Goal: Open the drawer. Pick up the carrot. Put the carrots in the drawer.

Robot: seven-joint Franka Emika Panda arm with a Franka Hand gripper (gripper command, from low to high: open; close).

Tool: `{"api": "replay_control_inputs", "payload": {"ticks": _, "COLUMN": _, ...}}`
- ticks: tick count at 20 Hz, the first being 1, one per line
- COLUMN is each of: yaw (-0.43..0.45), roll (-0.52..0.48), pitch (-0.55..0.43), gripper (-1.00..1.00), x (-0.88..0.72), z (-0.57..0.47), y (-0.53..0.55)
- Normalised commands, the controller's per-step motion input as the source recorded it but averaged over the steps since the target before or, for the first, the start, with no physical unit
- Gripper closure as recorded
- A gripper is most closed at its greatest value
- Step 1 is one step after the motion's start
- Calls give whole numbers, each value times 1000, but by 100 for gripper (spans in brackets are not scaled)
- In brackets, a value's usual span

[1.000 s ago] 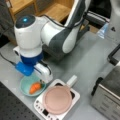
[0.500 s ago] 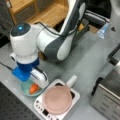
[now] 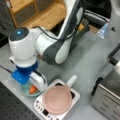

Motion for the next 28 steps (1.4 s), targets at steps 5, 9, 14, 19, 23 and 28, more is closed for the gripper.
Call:
{"api": "replay_control_inputs", "payload": {"ticks": 5, "yaw": 58, "roll": 12, "pitch": 173, "gripper": -100, "x": 260, "z": 41, "y": -17}}
{"api": "replay_control_inputs", "payload": {"ticks": 9, "yaw": 54, "roll": 1, "pitch": 149, "gripper": -100, "x": 215, "z": 26, "y": -29}}
{"api": "replay_control_inputs", "payload": {"ticks": 14, "yaw": 54, "roll": -5, "pitch": 138, "gripper": -100, "x": 163, "z": 19, "y": -47}}
{"api": "replay_control_inputs", "payload": {"ticks": 19, "yaw": 47, "roll": -24, "pitch": 117, "gripper": -100, "x": 151, "z": -45, "y": -24}}
{"api": "replay_control_inputs", "payload": {"ticks": 23, "yaw": 56, "roll": -16, "pitch": 78, "gripper": -100, "x": 159, "z": -90, "y": -32}}
{"api": "replay_control_inputs", "payload": {"ticks": 28, "yaw": 67, "roll": -2, "pitch": 66, "gripper": -100, "x": 154, "z": -72, "y": -53}}
